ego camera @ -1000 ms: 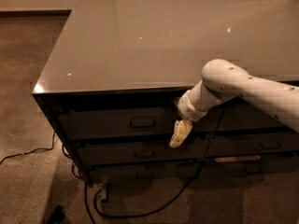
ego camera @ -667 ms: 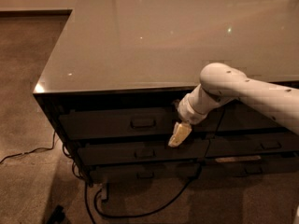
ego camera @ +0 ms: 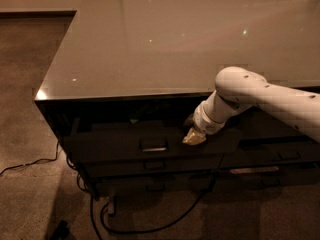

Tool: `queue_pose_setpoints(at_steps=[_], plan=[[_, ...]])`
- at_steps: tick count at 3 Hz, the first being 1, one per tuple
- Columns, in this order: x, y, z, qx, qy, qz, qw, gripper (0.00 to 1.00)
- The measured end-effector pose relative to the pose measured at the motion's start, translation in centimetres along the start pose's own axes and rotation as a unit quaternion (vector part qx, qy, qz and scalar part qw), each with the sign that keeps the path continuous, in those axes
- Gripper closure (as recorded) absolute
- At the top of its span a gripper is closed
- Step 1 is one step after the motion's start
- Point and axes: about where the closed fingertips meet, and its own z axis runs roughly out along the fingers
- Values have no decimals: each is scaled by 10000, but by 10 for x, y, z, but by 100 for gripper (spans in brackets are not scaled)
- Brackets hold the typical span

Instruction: Open top drawer

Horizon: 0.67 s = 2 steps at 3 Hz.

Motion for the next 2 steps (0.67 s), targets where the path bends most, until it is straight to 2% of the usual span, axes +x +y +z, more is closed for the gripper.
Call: queue_pose_setpoints(at_steps=[1,2], plan=[[0,0,-1,0,0,0,10000,88],[0,10,-6,41,42,-7,10000,100]])
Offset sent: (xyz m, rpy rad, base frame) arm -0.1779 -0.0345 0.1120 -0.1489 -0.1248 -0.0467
